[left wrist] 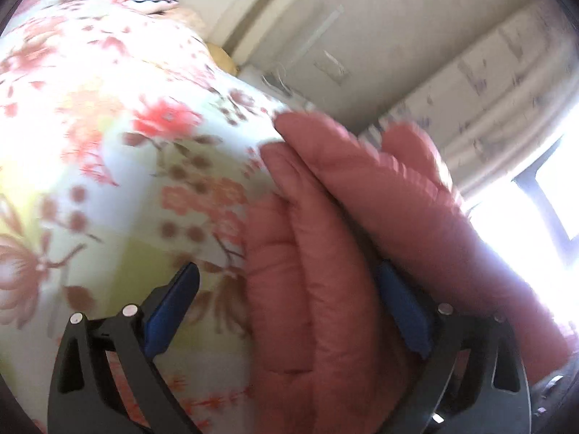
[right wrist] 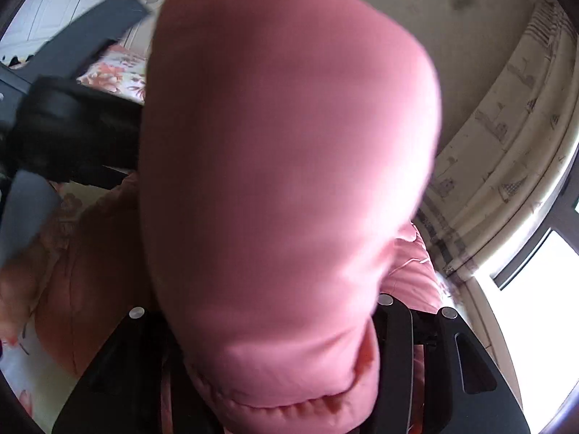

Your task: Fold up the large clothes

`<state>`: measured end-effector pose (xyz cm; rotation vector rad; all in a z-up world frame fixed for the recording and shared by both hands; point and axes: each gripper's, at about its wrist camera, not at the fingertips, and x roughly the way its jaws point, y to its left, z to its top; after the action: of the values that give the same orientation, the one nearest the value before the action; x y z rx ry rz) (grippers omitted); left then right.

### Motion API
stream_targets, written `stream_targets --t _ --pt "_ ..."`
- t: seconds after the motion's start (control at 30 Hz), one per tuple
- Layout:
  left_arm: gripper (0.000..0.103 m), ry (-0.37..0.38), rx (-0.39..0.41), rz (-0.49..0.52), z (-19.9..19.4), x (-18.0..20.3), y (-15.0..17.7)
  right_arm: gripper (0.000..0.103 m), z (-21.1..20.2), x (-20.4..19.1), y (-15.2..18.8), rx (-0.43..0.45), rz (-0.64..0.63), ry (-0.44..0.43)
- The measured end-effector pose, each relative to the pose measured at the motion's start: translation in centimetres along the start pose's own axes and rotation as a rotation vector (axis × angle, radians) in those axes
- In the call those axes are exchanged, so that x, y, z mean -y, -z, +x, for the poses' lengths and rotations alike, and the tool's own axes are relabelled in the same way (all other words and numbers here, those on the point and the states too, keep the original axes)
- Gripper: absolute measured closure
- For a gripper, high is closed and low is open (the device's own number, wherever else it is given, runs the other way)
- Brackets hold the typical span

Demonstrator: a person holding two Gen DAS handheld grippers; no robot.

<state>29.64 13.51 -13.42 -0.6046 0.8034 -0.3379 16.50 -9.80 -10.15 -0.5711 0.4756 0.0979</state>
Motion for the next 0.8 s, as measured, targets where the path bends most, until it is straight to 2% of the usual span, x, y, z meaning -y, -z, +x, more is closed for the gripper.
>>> stream_targets --t 0.1,0.23,0.3,0.37,0.43,0.47,0.57,0.67,0.73,0.8 --pt "0.006 -0.004 0.089 -0.050 -2.6 -0.6 -1.3 0.057 -0.9 1.1 -0.3 0.015 0.045 -0.025" --pt "0.005 -0.049 0.201 0.040 -6.6 1.9 -3.9 0.058 -3.3 3.6 -0.9 0.094 0.152 -0.067" --pt "0.005 -0.061 0.232 0.093 -7.9 3.5 -4.8 0.057 -3.2 4.1 -0.5 0.108 0.127 -0.087" --pt "0.004 -0.051 0.245 0.157 -8.8 5.6 -5.5 0.054 -2.6 2.7 0.9 0.073 0.000 -0.090" --pt "0.002 -0.046 0.226 0.262 -8.8 9.1 -6.2 0.046 -1.7 -1.1 2.3 0.062 -0.196 -0.015" --pt "0.002 -0.048 0.216 0.303 -8.5 10.5 -6.4 0.045 -1.9 -1.2 3.1 0.070 -0.241 0.017" --pt "0.002 -0.073 0.137 0.479 -6.7 15.8 -6.1 0.045 -2.1 -1.6 3.4 0.079 -0.248 0.027" --pt "0.002 -0.136 0.007 0.630 -2.0 20.1 -5.3 0.045 -2.2 -1.3 3.5 0.083 -0.258 0.027" --pt "0.002 -0.171 -0.085 0.672 1.3 21.4 -4.9 0.045 -2.5 -1.3 3.7 0.087 -0.265 0.037" --pt "0.002 -0.193 -0.146 0.663 3.9 21.2 -5.2 0.045 -2.9 -1.3 4.0 0.093 -0.269 0.040"
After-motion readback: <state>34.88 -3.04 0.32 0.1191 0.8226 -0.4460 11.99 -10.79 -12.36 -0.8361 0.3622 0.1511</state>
